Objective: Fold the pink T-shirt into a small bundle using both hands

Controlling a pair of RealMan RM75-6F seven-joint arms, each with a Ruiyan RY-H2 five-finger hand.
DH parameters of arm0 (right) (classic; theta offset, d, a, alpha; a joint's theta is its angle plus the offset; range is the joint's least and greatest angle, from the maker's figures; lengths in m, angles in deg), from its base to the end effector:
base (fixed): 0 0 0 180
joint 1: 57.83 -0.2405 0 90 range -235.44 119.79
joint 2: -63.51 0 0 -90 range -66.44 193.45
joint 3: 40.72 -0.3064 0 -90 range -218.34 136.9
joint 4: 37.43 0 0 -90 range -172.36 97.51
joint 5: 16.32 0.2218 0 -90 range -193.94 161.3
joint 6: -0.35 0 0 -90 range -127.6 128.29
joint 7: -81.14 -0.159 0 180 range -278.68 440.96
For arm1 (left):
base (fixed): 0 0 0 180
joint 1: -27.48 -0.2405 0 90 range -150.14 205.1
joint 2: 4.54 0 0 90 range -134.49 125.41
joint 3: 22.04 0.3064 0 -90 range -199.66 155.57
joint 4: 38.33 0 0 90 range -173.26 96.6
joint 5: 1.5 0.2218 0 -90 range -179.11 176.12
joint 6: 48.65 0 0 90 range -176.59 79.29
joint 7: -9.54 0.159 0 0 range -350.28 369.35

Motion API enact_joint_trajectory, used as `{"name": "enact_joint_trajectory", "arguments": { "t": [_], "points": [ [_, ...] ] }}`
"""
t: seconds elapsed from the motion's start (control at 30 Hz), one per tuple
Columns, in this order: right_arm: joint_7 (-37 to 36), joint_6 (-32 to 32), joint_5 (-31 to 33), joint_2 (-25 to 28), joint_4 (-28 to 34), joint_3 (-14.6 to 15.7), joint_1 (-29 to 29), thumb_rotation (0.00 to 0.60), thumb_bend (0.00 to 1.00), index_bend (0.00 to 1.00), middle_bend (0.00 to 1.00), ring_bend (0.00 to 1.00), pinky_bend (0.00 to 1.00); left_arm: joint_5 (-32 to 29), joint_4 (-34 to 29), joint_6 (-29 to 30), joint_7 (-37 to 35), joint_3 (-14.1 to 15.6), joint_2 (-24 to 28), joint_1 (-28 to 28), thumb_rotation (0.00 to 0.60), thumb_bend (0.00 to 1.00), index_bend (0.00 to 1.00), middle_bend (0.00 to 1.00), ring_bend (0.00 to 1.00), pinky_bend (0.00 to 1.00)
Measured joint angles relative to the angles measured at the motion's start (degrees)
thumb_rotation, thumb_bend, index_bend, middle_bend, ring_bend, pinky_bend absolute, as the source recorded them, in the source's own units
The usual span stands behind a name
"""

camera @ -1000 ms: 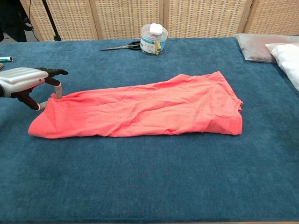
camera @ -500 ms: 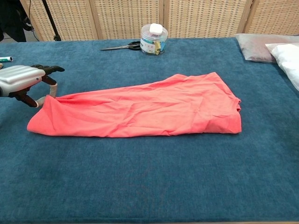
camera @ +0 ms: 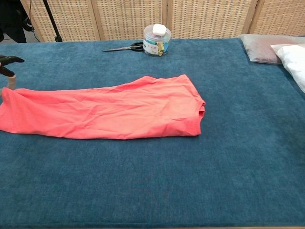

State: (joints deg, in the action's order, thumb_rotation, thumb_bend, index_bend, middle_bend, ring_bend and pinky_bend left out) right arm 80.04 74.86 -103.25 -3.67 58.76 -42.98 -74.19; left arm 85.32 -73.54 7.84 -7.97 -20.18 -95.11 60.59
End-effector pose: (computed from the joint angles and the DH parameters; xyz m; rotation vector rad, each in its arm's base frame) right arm -0.3028 -0.2591 0.1142 1.6117 -1.0148 1.0349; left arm -0.4014 0.4130 0.0582 -1.7840 -0.7521 -0.6144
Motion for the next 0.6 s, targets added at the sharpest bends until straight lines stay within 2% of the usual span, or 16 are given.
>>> {"name": "enact_joint_trajectory", "arguments": {
  "t": [0.27, 0.6],
  "points": [
    [0.2, -0.3, 0.1, 0.0, 0.0, -0.1, 0.0, 0.6, 0.0, 0.0, 0.0, 0.0, 0.0, -0.9, 7.9, -1.2, -5.3, 0.7, 2.3, -3.4, 0.6, 0.57, 0.74, 0.0, 0.0, 0.0],
    [0.1, -0.6, -0.1, 0.1, 0.2, -0.2, -0.1, 0.6, 0.0, 0.0, 0.0, 0.0, 0.0, -3.5, 18.5, -6.3, -12.3, -0.3, 1.5, -6.7, 0.6, 0.58, 0.74, 0.0, 0.0, 0.0]
  ]
}}
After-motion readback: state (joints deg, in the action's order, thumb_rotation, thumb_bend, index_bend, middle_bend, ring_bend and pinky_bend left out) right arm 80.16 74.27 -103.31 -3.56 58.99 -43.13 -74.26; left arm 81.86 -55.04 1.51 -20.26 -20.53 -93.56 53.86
